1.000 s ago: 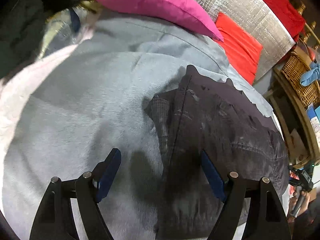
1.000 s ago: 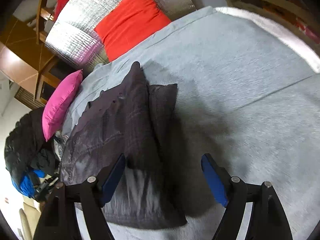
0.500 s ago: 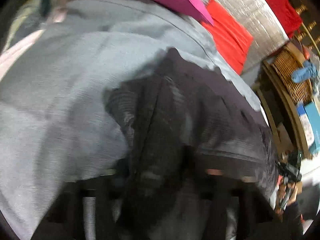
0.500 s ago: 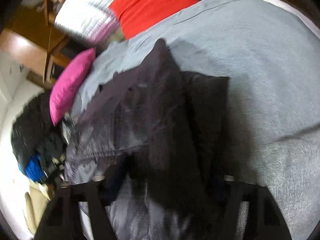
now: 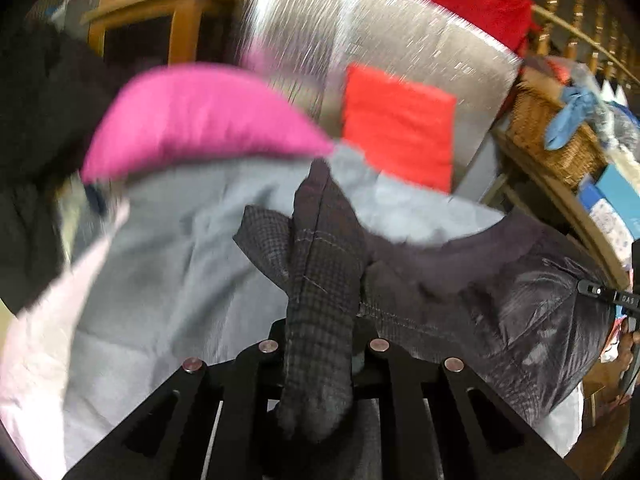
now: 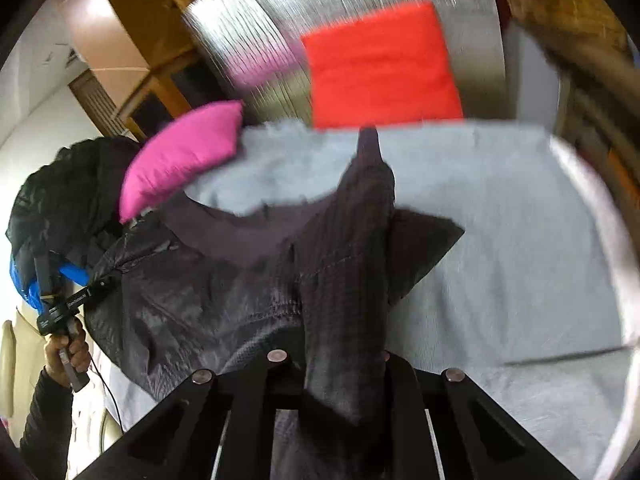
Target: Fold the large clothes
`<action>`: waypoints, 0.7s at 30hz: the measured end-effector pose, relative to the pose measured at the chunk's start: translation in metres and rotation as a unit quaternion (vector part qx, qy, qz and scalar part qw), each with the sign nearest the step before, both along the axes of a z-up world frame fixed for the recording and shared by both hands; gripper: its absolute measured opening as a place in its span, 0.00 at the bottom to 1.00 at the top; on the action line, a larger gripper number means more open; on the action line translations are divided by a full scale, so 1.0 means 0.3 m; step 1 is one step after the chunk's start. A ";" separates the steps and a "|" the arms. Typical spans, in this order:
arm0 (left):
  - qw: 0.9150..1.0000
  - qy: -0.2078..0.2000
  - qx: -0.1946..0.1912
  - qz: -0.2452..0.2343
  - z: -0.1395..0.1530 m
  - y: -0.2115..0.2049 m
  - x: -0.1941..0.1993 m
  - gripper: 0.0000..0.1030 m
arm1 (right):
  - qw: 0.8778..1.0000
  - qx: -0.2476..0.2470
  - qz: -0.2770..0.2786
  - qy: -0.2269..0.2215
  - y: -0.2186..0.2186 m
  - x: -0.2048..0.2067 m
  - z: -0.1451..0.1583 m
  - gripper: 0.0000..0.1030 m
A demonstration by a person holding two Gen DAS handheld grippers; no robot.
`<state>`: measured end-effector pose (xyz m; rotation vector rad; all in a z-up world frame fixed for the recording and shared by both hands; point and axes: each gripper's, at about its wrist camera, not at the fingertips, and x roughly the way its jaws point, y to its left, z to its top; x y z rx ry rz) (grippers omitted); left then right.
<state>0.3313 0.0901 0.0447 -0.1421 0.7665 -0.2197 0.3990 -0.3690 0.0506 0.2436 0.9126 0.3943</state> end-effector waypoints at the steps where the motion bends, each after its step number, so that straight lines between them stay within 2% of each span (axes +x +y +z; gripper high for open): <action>1: 1.000 -0.013 0.002 -0.003 0.041 -0.009 -0.025 0.14 | 1.000 -0.002 -0.002 -0.014 0.000 -0.021 0.059 0.10; 3: 0.999 -0.039 0.001 -0.010 0.116 -0.023 -0.086 0.14 | 0.999 -0.006 -0.004 -0.044 -0.019 -0.083 0.171 0.10; 6: 0.997 -0.068 -0.012 -0.019 0.171 -0.028 -0.179 0.14 | 0.997 -0.013 -0.010 -0.078 -0.053 -0.193 0.268 0.10; 8: 0.996 -0.079 -0.022 -0.021 0.160 -0.030 -0.239 0.14 | 0.996 -0.017 -0.014 -0.091 -0.093 -0.274 0.283 0.10; 10: 0.996 -0.082 -0.032 -0.024 0.109 -0.036 -0.302 0.14 | 0.995 -0.011 -0.023 -0.094 -0.128 -0.349 0.255 0.10; 13: 0.997 -0.056 -0.044 -0.024 -0.063 -0.059 -0.389 0.15 | 0.996 0.006 -0.033 -0.079 -0.186 -0.449 0.127 0.10; 15: 0.998 -0.011 -0.058 -0.014 -0.261 -0.064 -0.424 0.19 | 0.997 0.024 -0.044 -0.054 -0.219 -0.511 -0.028 0.11; 16: 0.999 0.018 -0.043 -0.001 -0.350 -0.072 -0.433 0.22 | 0.997 0.027 -0.051 -0.044 -0.240 -0.535 -0.094 0.12; 17: 0.998 0.062 -0.013 0.025 -0.460 -0.077 -0.431 0.23 | 0.998 0.020 -0.060 -0.027 -0.246 -0.557 -0.210 0.15; 18: 0.994 0.100 0.002 0.040 -0.560 -0.070 -0.432 0.42 | 0.997 0.016 -0.075 0.008 -0.257 -0.567 -0.345 0.20; 19: 0.994 0.093 -0.010 0.055 -0.590 -0.047 -0.450 0.55 | 0.995 0.010 -0.094 0.039 -0.269 -0.567 -0.436 0.30; 20: 0.994 0.078 -0.024 0.074 -0.586 -0.018 -0.475 0.60 | 0.991 0.023 -0.113 0.063 -0.303 -0.590 -0.528 0.52; 21: 0.992 0.083 -0.024 0.092 -0.566 0.006 -0.488 0.71 | 0.986 0.062 -0.146 0.054 -0.350 -0.626 -0.564 0.64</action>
